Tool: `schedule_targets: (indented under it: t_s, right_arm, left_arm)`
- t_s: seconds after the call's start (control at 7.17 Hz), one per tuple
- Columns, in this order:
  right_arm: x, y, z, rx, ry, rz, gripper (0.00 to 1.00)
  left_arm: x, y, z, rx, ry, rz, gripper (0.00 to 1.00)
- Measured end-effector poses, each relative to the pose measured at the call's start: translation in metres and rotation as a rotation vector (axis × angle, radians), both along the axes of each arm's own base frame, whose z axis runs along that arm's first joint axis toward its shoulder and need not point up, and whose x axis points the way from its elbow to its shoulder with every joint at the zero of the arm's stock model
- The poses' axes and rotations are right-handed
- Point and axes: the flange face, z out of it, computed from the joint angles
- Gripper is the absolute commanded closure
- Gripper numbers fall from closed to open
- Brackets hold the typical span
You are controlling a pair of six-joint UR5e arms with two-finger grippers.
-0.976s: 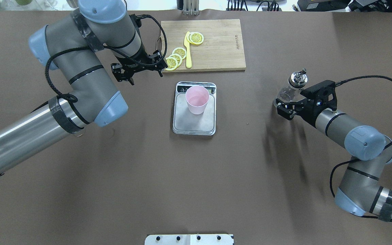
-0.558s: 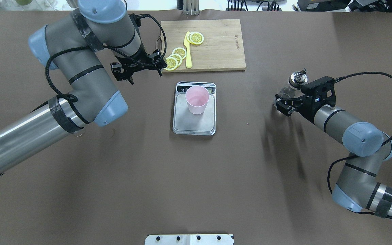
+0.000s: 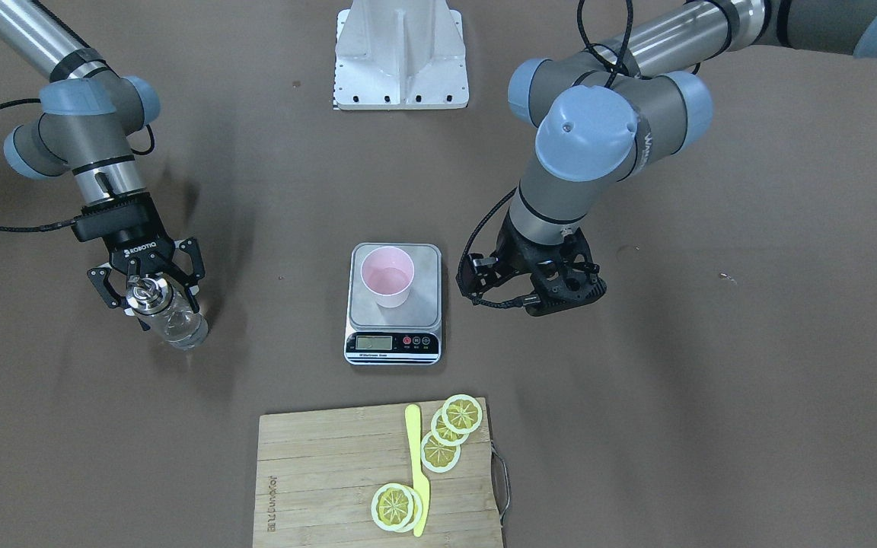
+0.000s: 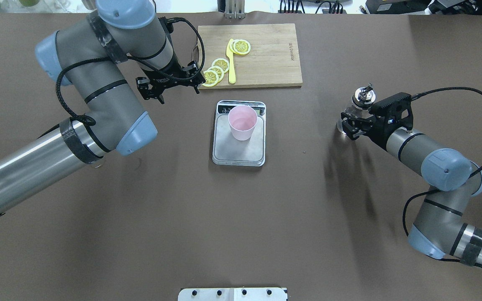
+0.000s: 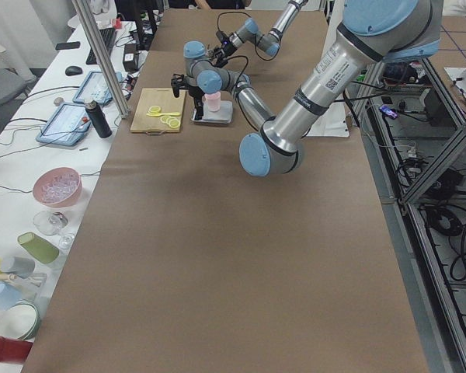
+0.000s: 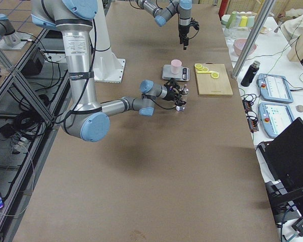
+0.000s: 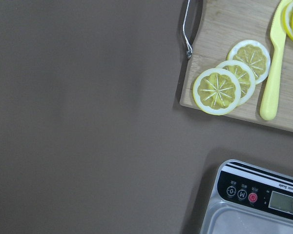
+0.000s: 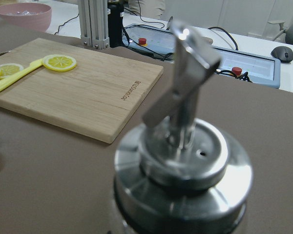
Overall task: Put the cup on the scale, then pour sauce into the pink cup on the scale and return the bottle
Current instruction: 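Grasp the glass sauce dispenser with the right gripper and lift it, then carry the dispenser with the right gripper over the pink cup while the left arm withdraws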
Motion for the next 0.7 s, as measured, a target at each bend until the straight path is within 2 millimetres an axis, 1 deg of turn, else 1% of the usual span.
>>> schedule_targets:
  t_s: [0.14, 0.28, 0.42, 0.56, 0.7]
  right_arm:
    - [0.003, -0.006, -0.006, 0.017, 0.011, 0.003, 1.00]
    - [0.006, -0.016, -0.018, 0.029, 0.020, 0.009, 1.00]
    - [0.007, -0.028, -0.035, 0.038, 0.041, 0.014, 1.00]
    - [0.007, -0.036, -0.054, 0.056, 0.084, 0.013, 1.00]
    - [0.004, -0.044, -0.076, 0.075, 0.140, 0.009, 1.00]
  left_arm:
    - [-0.006, -0.004, 0.000, 0.010, -0.001, -0.002, 0.01]
    - [-0.019, -0.013, -0.001, 0.031, -0.003, -0.002, 0.01]
    - [-0.042, -0.023, 0.006, 0.047, -0.008, -0.013, 0.01]
    - [-0.069, -0.028, 0.021, 0.069, -0.019, -0.022, 0.01]
    - [-0.105, -0.032, 0.047, 0.120, -0.048, -0.010, 0.01]
